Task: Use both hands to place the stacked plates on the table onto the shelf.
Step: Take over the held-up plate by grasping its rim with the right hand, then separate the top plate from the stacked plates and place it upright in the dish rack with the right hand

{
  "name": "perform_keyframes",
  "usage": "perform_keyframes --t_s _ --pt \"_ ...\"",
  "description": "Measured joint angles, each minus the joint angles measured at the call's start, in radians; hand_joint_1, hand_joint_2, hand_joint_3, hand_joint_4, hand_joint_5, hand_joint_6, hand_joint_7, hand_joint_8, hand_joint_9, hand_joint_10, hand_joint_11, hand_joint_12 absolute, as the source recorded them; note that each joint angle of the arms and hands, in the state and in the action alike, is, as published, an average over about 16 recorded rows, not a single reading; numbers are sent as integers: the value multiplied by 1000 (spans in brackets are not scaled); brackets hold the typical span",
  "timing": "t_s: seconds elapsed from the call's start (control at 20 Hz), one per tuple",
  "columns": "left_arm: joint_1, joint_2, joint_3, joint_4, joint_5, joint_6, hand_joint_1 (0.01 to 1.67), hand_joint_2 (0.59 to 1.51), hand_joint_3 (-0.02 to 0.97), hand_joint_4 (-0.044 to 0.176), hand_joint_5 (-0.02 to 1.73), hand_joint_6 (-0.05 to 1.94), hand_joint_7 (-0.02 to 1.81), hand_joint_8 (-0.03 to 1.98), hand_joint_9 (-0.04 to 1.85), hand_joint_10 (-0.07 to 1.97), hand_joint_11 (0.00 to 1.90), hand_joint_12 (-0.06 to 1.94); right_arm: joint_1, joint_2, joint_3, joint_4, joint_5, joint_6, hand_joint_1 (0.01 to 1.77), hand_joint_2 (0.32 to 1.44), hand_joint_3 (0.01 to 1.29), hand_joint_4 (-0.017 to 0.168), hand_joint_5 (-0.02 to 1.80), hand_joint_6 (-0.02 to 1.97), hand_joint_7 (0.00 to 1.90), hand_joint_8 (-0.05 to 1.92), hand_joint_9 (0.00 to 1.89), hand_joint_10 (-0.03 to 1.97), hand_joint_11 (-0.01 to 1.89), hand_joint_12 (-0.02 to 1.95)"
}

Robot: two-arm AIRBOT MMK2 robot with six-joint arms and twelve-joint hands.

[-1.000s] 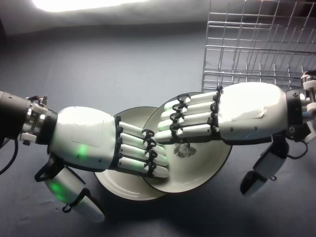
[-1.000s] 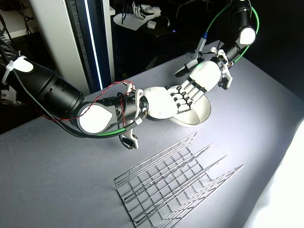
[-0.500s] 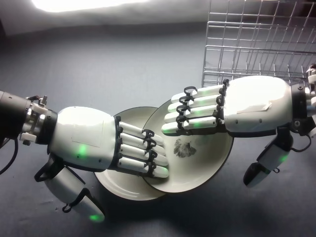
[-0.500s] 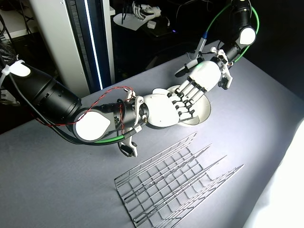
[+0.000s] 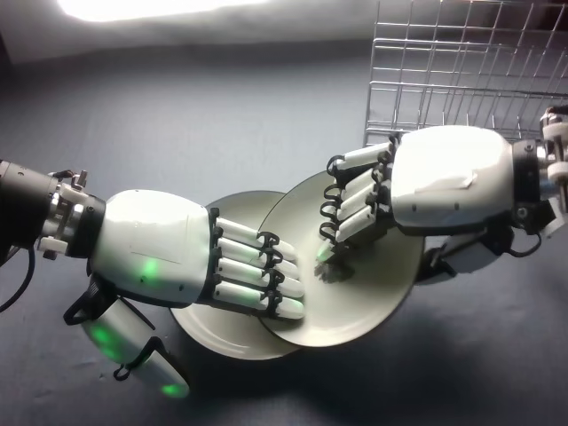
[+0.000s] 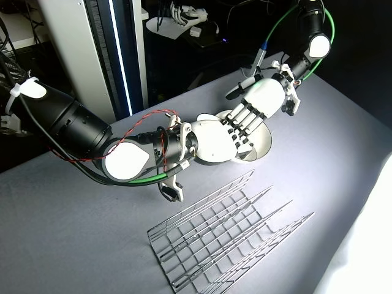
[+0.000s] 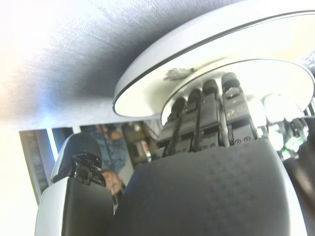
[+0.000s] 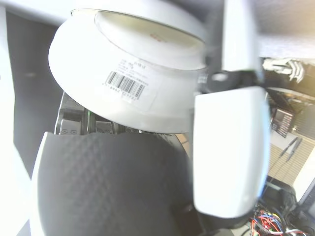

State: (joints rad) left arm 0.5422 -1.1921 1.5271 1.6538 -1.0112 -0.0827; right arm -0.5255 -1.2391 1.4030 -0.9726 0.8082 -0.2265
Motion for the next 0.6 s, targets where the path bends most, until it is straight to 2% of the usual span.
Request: perform_keyframes --t_s 0.25,0.4,0.6 --pt "-9 0 1 7 -1 -9 13 1200 12 -5 5 -34 7 -21 25 5 23 11 7 -3 2 8 14 -2 1274 907 14 -2 767 418 786 251 739 406 485 1313" --pt "-19 4 -1 10 -1 -18 13 1200 12 -4 9 -33 14 -19 28 6 22 11 10 -4 2 13 23 -4 1302 908 13 -2 886 549 912 351 854 559 638 1352" --pt "-40 19 -5 15 1 -34 14 1201 12 -1 20 -19 30 -10 31 8 21 11 18 -6 2 13 30 -5 1314 903 12 -2 952 688 987 489 925 773 787 1358"
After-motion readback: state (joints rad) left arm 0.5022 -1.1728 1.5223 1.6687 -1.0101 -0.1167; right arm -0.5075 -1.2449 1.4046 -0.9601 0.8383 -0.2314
